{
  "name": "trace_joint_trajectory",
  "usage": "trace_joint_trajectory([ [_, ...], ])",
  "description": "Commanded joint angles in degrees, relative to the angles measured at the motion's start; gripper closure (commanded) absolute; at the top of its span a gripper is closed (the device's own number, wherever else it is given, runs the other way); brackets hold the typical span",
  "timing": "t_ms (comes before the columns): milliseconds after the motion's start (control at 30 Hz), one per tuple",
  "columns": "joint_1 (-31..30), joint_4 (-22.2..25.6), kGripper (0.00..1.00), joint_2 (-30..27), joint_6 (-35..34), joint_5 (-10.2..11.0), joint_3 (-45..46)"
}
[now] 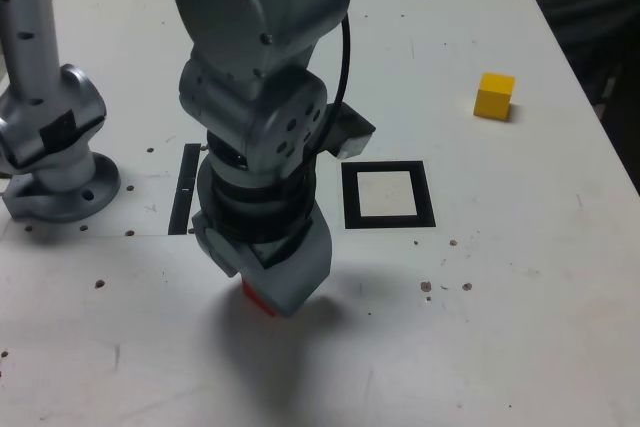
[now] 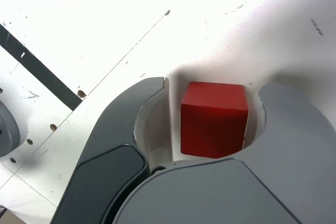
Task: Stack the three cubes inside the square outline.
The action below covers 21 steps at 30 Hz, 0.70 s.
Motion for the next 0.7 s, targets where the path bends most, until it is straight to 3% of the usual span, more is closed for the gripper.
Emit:
trace_joint_trajectory([
  [0, 0.06, -0.01, 0.63, 0.26, -0.08, 0.13, -0.23],
  [400, 0.07, 0.46, 0.63, 0.13, -0.08, 0.51, -0.76],
  [667, 1.92, 5.25, 0.63, -0.49, -0.08, 0.75, -4.95],
])
